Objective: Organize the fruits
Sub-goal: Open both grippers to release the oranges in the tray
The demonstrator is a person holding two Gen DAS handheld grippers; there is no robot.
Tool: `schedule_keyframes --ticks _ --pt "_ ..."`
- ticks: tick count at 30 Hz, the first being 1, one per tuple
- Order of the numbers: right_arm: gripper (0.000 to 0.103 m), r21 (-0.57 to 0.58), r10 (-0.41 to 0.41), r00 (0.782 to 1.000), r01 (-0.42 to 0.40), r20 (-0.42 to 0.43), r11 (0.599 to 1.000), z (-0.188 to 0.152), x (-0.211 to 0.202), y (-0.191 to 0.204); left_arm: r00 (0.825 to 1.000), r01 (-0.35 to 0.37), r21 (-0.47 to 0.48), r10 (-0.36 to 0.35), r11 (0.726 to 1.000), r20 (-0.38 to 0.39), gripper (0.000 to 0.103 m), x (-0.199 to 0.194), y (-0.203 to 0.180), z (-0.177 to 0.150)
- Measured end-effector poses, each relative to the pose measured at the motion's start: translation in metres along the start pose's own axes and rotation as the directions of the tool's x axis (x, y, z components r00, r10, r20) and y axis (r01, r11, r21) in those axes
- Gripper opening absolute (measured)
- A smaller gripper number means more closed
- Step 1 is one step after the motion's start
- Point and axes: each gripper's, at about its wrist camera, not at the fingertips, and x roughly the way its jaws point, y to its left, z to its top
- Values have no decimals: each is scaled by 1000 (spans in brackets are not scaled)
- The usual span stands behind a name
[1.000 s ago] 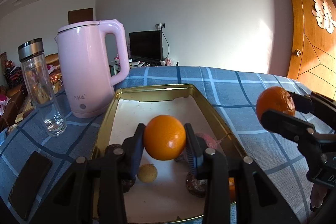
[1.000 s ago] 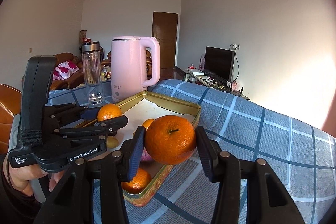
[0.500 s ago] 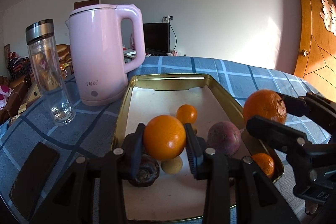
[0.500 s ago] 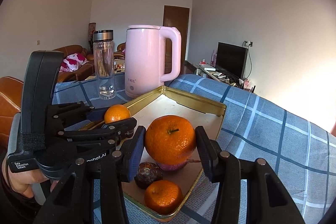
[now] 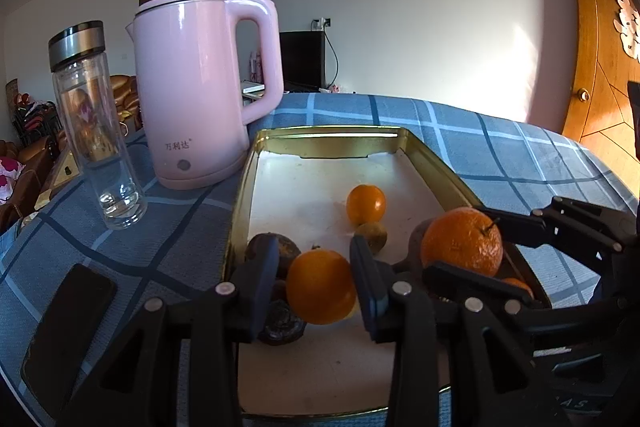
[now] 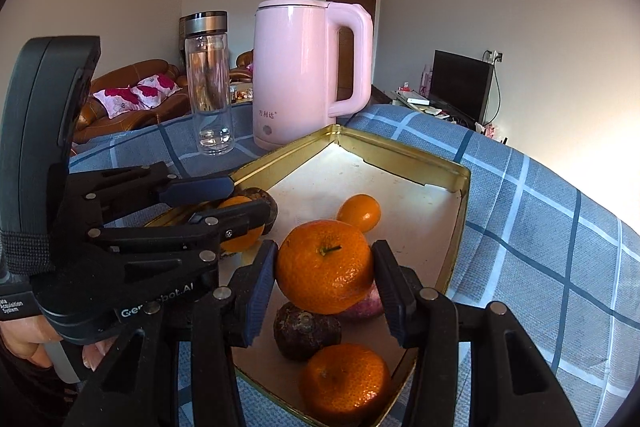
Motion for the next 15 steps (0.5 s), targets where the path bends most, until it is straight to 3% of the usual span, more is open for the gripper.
schedule_keyframes --ticks 4,9,15 --pt "52 3 5 1000 -5 -3 1000 -1 1 0 1000 -11 -7 11 1000 2 46 0 2 -1" --pt "62 11 -7 1000 7 20 1000 -1 -5 -2 1000 -17 -28 18 999 21 66 -6 7 -1" --pt "66 32 -34 997 32 68 999 -2 -22 -5 998 -19 -10 19 1000 63 74 -21 2 4"
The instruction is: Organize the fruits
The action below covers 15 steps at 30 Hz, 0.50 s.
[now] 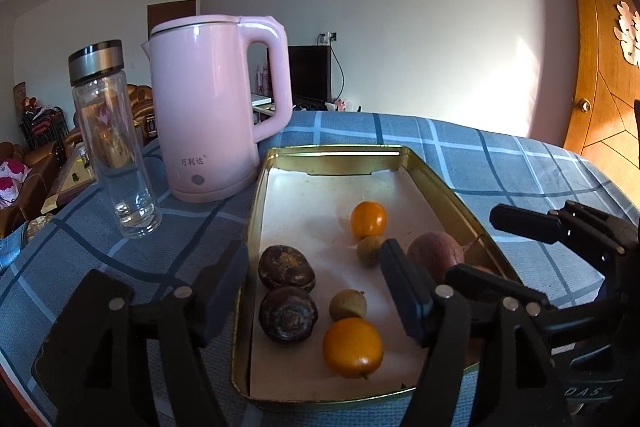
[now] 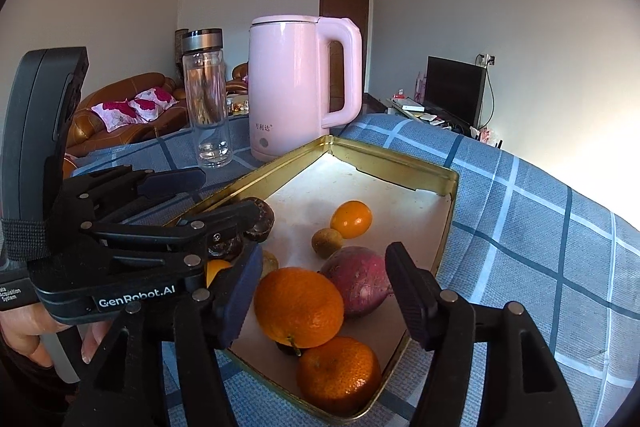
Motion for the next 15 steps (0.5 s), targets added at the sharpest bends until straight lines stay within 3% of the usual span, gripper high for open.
schedule_keyframes --ticks 6,15 --pt "73 36 -87 996 85 38 996 0 -21 -10 999 2 -11 -2 1000 48 80 -17 0 9" --pt "75 104 -148 983 138 105 985 -2 -53 -26 995 -13 6 12 1000 97 91 -34 -7 13"
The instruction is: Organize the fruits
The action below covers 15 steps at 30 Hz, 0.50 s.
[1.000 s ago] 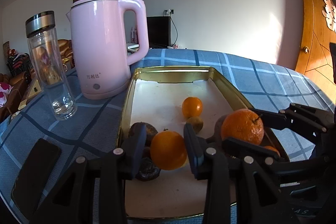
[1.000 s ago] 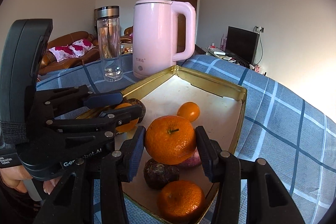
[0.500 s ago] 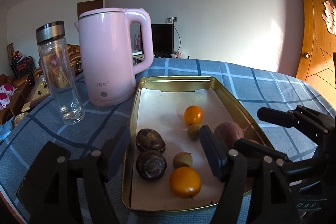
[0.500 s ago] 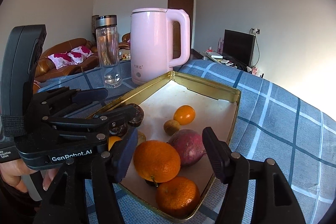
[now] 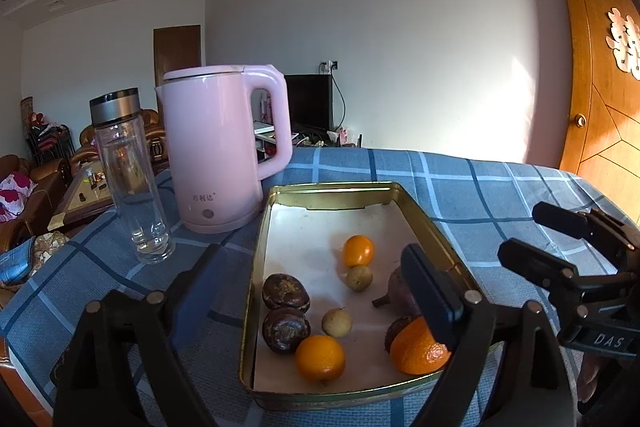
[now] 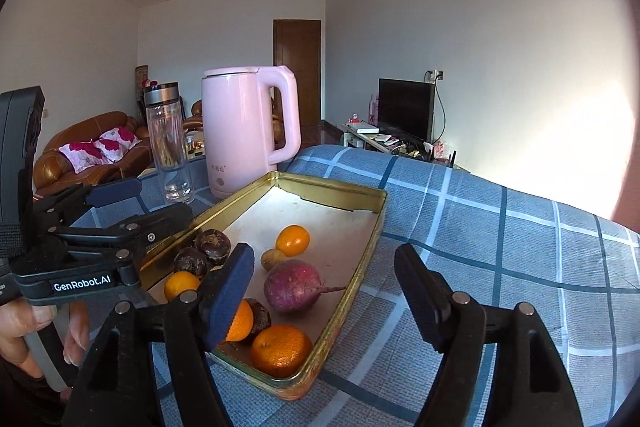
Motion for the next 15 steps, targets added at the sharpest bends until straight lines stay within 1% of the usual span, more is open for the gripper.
schedule_keyframes --ticks 4,6,8,15 --pt "78 -5 -30 999 30 20 1000 2 -9 -1 1000 -7 6 7 1000 4 93 -3 -2 1" --pt "79 -11 -46 999 46 27 999 2 -12 -1 1000 -13 7 13 1000 10 98 -5 -3 0" --pt "79 -17 -58 998 58 33 998 1 -18 -2 1000 -20 9 20 1000 16 100 -7 -4 1" --pt "80 -16 -69 996 70 59 997 1 -33 -3 1000 -19 23 18 1000 18 100 -10 -9 1"
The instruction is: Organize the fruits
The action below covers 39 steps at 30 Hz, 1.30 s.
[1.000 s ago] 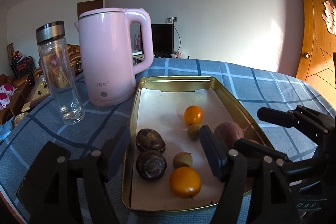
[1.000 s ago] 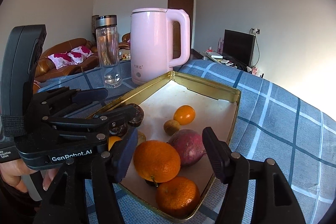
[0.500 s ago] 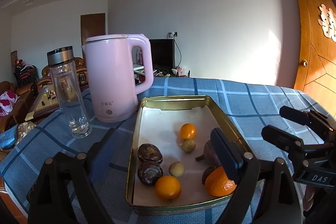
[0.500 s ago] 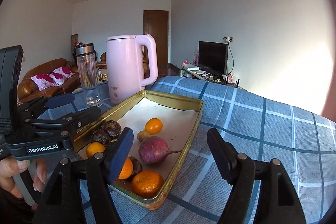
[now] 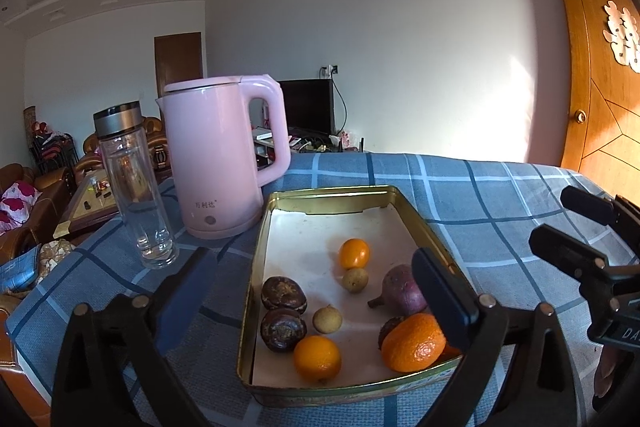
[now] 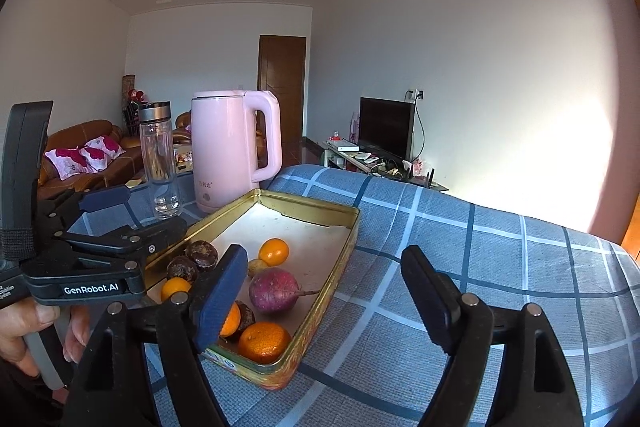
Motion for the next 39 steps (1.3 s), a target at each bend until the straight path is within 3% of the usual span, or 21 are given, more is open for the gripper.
schedule_keyframes --ticks 39 --pt "82 21 -43 997 41 58 999 -4 -28 -10 999 13 52 -15 999 33 103 -15 -22 3"
